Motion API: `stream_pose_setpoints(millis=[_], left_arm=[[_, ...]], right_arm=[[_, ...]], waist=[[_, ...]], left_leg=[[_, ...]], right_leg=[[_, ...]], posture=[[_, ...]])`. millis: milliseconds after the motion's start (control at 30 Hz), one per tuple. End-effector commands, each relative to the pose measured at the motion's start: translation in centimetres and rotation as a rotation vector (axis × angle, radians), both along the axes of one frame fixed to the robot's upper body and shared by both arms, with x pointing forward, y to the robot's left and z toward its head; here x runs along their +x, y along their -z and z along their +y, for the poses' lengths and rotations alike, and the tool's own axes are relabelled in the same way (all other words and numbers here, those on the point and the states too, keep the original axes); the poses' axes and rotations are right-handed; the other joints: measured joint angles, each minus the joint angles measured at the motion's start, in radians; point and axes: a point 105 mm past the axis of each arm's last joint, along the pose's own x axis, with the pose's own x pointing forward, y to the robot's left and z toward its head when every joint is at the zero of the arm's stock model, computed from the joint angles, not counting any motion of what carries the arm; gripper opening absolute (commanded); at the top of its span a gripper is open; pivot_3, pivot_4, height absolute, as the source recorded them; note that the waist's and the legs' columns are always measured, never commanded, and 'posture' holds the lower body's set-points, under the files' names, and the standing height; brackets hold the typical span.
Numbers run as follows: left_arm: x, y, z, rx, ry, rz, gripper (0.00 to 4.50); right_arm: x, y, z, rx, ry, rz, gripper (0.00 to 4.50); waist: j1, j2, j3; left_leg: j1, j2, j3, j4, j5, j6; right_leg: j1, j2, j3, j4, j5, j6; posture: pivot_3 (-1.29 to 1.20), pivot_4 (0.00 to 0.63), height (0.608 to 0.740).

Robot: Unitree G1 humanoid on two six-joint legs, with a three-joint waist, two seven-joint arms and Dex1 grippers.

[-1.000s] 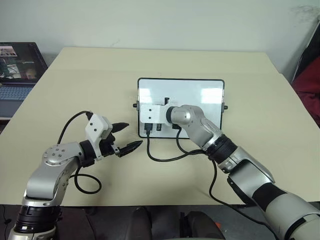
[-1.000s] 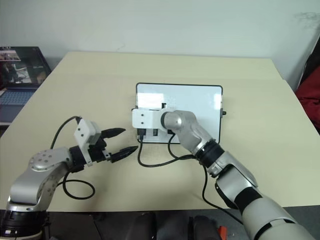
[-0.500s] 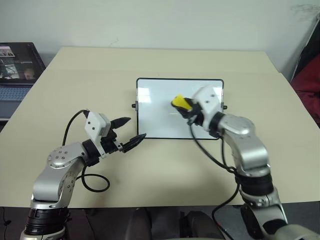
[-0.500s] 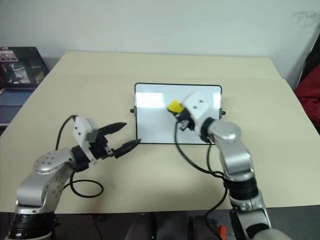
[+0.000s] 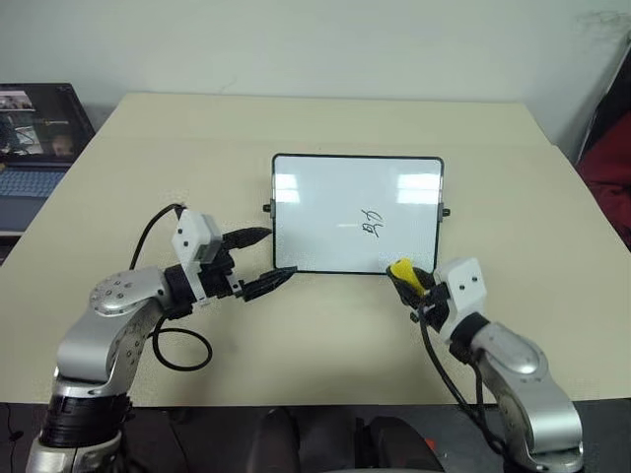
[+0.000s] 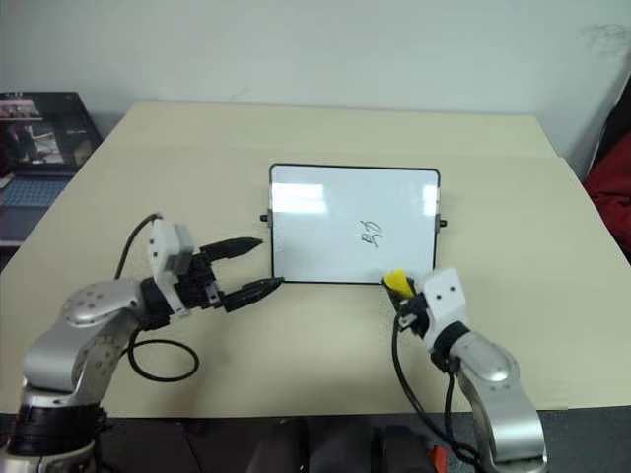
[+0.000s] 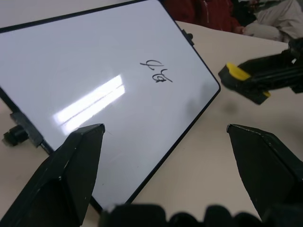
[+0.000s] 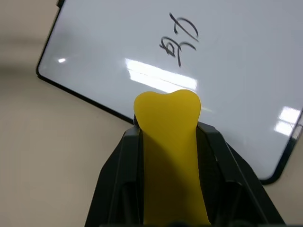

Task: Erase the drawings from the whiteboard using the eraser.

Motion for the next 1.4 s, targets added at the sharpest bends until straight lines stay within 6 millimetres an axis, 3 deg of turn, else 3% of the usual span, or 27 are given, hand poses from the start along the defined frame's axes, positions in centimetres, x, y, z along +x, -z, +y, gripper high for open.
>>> stream_pose_setpoints(millis=[33,300,500,833,1067,1400], left_arm=[[0.2,-0.7,-0.6,0.026,0.048,-0.035,4.50],[0.5,-0.6,-1.4,0.041,0.095,-0.035,4.50],[0.5,-0.7,-1.4,0.069,0.125,-0.040,4.50],[0.1,-1.1,-1.1,0.110,0.131,-0.063,4.50],[-0.4,-0.9,-0.8,0.117,0.122,-0.057,4.50],[-0.1,-1.2,0.0,0.130,0.099,-0.059,4.50]], right_arm=[[0.2,-2.6,-0.3,-0.004,0.052,-0.127,1.14],[1.7,-5.2,0.6,-0.043,0.030,-0.225,1.14],[4.1,-7.0,1.8,-0.062,-0.010,-0.280,1.14],[9.8,-9.2,3.3,-0.156,-0.019,-0.374,1.14],[11.5,-7.0,3.1,-0.254,-0.033,-0.347,1.14],[11.4,-0.7,4.4,-0.390,-0.125,-0.213,1.14]], waist=[[-0.002,0.000,0.000],[-0.001,0.000,0.000],[0.000,0.000,0.000],[0.000,0.000,0.000],[0.001,0.000,0.000],[-0.004,-0.001,-0.001]], left_leg=[[0.000,0.000,0.000,0.000,0.000,0.000],[0.000,0.000,0.000,0.000,0.000,0.000],[0.000,0.000,0.000,0.000,0.000,0.000],[0.000,0.000,0.001,0.000,0.000,0.000],[0.000,0.000,0.002,0.000,0.000,0.000],[0.004,0.001,0.002,0.000,0.000,0.000]], right_leg=[[0.000,0.000,0.000,0.000,0.000,0.000],[0.000,0.001,0.000,0.000,0.000,0.000],[0.000,0.001,0.000,0.000,0.002,-0.003],[-0.001,0.001,0.001,0.000,0.002,-0.003],[-0.001,0.001,0.002,-0.001,0.002,-0.003],[0.002,0.001,0.002,0.001,0.002,-0.003]], posture=[[0.00,0.150,0.740],[0.00,0.150,0.740],[0.00,0.150,0.740],[0.00,0.150,0.740],[0.00,0.150,0.740],[0.00,0.150,0.740]])
